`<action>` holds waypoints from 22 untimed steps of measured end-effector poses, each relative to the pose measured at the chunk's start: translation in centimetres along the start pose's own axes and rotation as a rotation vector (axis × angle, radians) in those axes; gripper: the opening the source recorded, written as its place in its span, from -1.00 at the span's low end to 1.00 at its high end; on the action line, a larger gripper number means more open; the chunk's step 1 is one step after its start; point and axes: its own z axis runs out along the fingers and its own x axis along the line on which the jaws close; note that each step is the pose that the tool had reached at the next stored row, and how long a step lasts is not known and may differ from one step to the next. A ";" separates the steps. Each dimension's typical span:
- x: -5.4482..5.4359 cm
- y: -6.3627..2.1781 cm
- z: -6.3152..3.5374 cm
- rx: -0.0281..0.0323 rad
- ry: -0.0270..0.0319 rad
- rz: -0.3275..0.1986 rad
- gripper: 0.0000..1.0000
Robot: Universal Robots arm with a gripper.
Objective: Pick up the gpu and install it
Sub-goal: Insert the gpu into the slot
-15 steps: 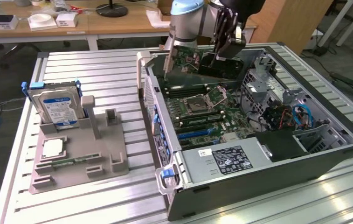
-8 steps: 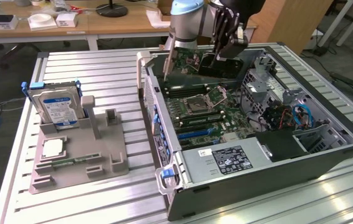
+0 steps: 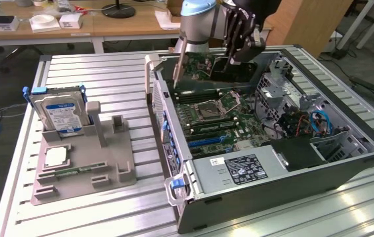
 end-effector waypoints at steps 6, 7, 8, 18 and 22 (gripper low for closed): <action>0.0 0.00 0.00 -0.0026 0.0043 -0.059 -0.48; 0.0 0.00 0.00 -0.0030 0.0050 -0.069 -0.48; 0.0 0.00 0.00 -0.0033 0.0057 -0.078 -0.48; 0.0 0.00 0.00 -0.0072 0.0127 -0.174 -0.48; 0.0 0.00 0.00 -0.0089 0.0154 -0.212 -0.48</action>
